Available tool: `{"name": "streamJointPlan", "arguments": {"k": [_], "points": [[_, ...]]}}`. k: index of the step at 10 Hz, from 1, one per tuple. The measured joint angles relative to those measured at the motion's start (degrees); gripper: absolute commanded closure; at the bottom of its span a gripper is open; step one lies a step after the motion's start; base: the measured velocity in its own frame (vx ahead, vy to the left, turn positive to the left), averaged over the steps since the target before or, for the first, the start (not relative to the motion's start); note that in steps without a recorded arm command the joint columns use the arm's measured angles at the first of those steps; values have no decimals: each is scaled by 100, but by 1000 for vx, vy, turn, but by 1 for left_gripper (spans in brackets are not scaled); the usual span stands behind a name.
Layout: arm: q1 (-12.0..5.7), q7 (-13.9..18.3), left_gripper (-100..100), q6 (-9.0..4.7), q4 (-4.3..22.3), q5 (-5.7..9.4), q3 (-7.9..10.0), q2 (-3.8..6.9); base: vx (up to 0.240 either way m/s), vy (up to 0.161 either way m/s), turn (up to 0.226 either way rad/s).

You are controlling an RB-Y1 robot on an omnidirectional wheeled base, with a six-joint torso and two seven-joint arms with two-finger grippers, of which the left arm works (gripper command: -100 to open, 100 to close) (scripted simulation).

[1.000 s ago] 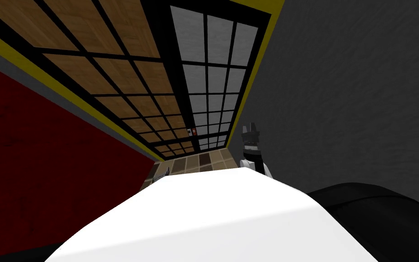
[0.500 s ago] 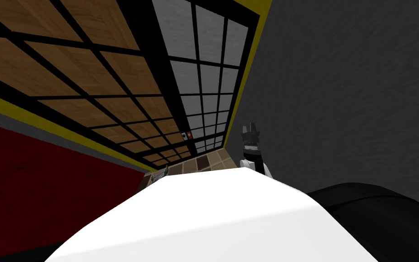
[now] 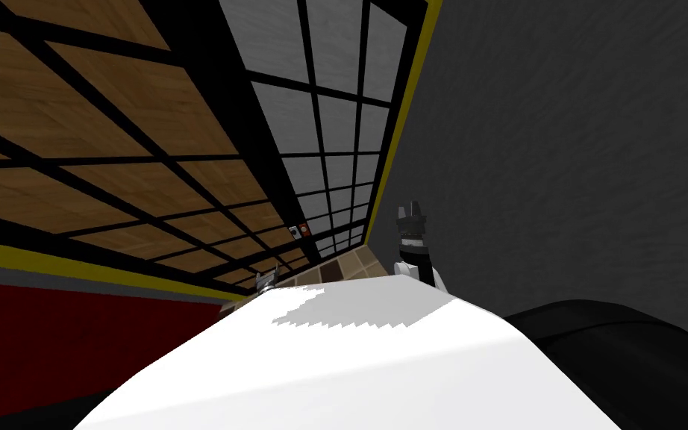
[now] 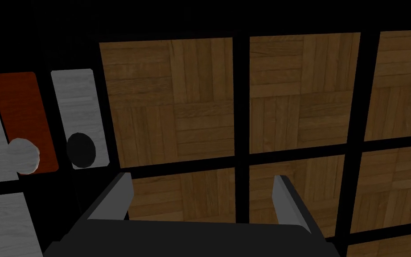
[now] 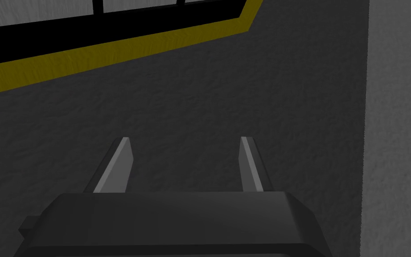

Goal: Pull the door open

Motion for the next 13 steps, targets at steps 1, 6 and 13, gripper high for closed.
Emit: {"name": "streamJointPlan", "arguments": {"k": [1, 6, 13], "points": [[-80, -29, -100, -25, -11, -2, -8, -48, 169, 45, -122], [-310, -50, -100, 43, -193, -25, -76, -141, 102, 12, -54], [-725, -64, 100, -173, 46, -53, -167, -151, 103, 10, -70]]}}
